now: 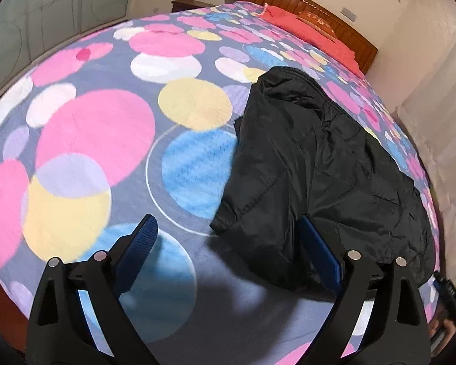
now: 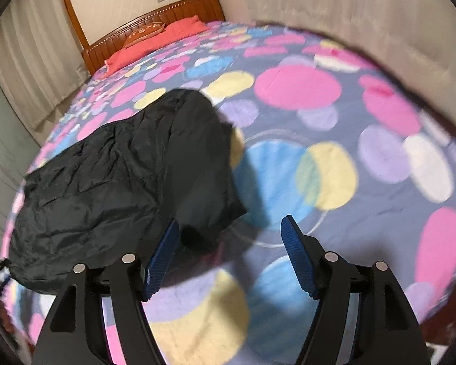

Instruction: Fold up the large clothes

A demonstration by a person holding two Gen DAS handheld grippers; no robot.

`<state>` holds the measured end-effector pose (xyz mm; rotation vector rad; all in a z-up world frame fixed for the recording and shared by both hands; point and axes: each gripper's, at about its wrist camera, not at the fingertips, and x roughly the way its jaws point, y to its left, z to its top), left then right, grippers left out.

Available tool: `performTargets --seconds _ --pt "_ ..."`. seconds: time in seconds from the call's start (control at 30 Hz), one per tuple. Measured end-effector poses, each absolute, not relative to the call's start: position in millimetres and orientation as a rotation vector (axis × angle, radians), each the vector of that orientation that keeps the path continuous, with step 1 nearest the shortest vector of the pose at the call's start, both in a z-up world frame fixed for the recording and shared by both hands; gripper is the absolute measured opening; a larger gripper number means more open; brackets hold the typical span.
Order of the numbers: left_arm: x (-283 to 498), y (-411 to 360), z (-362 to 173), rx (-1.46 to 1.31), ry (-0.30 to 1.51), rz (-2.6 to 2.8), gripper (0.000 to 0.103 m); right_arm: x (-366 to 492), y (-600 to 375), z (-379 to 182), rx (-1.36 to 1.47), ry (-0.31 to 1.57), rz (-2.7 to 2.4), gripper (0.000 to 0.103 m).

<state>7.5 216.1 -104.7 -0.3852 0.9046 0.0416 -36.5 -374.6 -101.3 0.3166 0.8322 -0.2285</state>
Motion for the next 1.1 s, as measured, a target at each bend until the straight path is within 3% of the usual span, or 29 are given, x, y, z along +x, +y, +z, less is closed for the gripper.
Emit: performTargets --seconds 0.5,1.1 --pt "36 225 -94 -0.371 0.918 0.022 0.093 51 -248 -59 0.116 0.712 -0.004 0.069" --pt "126 200 -116 -0.289 1.036 -0.135 0.093 108 -180 -126 -0.017 0.849 -0.016 0.068"
